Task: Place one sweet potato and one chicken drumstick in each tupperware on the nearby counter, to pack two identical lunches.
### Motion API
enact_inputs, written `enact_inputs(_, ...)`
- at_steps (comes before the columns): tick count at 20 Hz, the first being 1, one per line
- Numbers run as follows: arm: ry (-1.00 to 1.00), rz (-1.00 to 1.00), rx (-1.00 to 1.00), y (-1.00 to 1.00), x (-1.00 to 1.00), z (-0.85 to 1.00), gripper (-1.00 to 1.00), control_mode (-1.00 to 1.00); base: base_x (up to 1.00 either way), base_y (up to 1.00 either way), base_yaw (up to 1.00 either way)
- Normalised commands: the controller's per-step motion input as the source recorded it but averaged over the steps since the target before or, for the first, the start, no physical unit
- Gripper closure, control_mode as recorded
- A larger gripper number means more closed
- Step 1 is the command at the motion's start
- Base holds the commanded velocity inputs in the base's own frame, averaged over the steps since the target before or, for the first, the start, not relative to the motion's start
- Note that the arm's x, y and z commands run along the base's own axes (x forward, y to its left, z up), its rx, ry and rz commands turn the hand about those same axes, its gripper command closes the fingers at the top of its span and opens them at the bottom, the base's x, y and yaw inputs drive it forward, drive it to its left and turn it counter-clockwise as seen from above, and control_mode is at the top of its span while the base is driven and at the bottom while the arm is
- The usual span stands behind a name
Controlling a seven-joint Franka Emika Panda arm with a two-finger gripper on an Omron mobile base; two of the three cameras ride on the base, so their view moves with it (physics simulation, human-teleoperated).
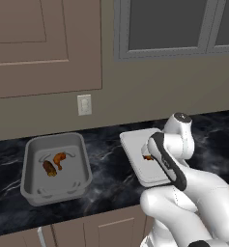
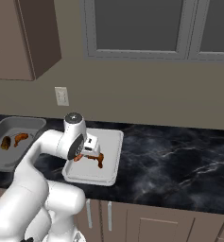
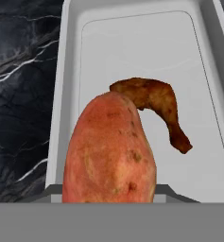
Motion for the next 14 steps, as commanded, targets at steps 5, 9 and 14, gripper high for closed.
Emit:
enact_inputs(5,0.07,0.0,0.0,0.0,0.5,-0.43,1.0,-1.0,0.0,0.0,0.0)
enact_inputs(9,0.08,0.0,0.0,0.0,0.5,-0.43,1.0,-1.0,0.0,0.0,0.0)
enact_inputs(14,0.08,0.0,0.0,0.0,0.5,-0.4,1.0,-1.0,0.0,0.0,0.0)
